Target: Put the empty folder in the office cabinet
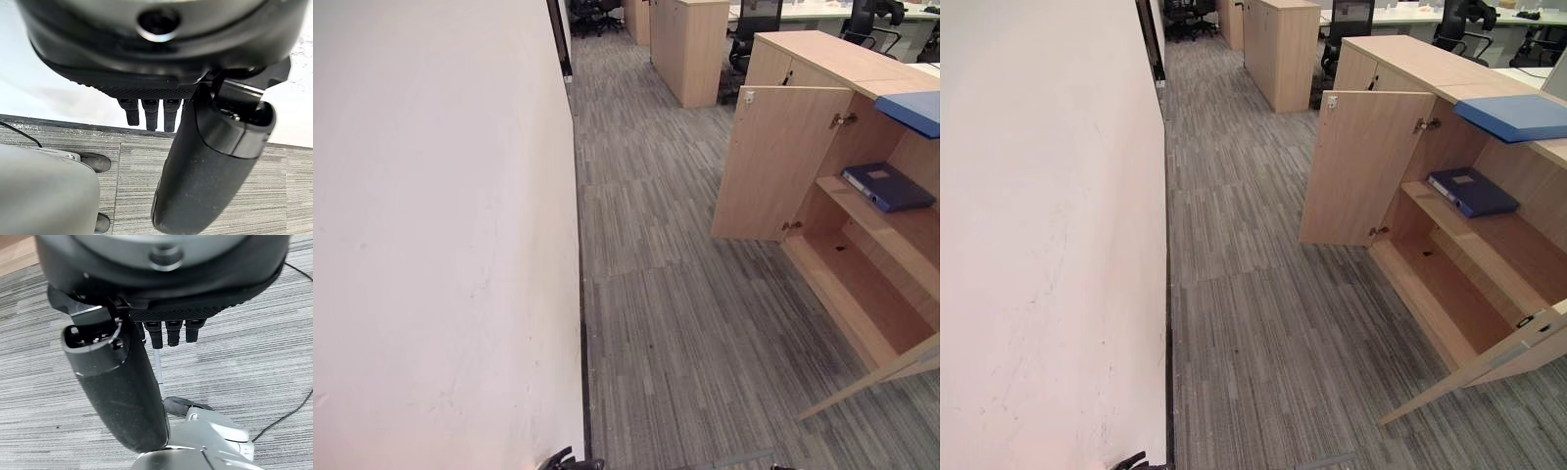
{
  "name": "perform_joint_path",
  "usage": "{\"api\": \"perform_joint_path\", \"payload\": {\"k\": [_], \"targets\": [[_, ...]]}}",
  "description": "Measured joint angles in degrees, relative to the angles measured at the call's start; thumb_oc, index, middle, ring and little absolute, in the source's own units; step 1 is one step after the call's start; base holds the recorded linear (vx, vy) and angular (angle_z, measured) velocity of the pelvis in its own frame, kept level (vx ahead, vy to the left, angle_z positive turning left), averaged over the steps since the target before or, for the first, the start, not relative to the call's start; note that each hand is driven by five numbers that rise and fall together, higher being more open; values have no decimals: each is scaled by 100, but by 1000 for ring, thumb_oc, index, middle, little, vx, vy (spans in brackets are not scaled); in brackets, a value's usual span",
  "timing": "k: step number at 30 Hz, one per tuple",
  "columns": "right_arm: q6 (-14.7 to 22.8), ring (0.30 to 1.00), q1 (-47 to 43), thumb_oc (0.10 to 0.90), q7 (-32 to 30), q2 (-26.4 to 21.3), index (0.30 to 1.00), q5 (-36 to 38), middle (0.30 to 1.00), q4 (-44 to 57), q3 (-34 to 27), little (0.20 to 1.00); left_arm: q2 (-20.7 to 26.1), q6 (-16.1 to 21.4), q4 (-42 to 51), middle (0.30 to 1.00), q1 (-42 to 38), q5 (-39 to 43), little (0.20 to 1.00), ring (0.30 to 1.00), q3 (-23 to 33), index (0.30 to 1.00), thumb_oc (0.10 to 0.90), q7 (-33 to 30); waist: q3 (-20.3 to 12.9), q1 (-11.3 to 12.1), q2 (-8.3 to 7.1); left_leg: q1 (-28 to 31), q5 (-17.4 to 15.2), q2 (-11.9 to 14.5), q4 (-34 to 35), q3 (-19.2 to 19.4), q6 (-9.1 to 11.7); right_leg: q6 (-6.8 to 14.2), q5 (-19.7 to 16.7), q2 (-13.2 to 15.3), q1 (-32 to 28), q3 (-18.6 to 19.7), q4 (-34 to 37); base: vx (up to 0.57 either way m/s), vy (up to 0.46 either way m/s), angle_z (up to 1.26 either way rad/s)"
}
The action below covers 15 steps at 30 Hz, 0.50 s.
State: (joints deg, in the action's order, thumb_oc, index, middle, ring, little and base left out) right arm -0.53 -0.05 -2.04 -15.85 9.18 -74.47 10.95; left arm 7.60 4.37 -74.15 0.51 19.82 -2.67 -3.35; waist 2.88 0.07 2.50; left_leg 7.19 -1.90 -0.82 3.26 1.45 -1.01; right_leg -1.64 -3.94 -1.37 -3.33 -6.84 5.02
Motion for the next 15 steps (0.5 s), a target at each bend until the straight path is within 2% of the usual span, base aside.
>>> {"api": "perform_joint_path", "payload": {"k": [7, 12, 15], "targets": [[3, 900, 18, 800, -28, 0, 900, 6, 900, -61, -2, 900, 2, -33, -7, 900, -19, -109, 900, 900, -20, 900, 800, 0, 1, -4, 5, 3, 0, -2, -1, 4, 0, 3, -3, 1, 0, 6, 0, 0, 0, 0], [20, 900, 1, 800, 7, -27, 900, 0, 900, -46, 20, 900, 87, -47, -4, 900, -100, -590, 900, 900, -448, 900, 800, 43, 24, -2, 28, 2, 3, -12, -2, 12, -5, 14, -11, 10, 2, 15, -1, 0, 0, 0], [19, 900, 5, 800, 43, -37, 900, 1, 900, -57, 9, 900, 92, -42, -6, 900, -104, -698, 900, 900, -437, 900, 800, 79, 34, -3, 24, 2, 4, -15, -1, 13, -7, 16, -12, 14, 1, 16, 0, 0, 0, 0]]}}
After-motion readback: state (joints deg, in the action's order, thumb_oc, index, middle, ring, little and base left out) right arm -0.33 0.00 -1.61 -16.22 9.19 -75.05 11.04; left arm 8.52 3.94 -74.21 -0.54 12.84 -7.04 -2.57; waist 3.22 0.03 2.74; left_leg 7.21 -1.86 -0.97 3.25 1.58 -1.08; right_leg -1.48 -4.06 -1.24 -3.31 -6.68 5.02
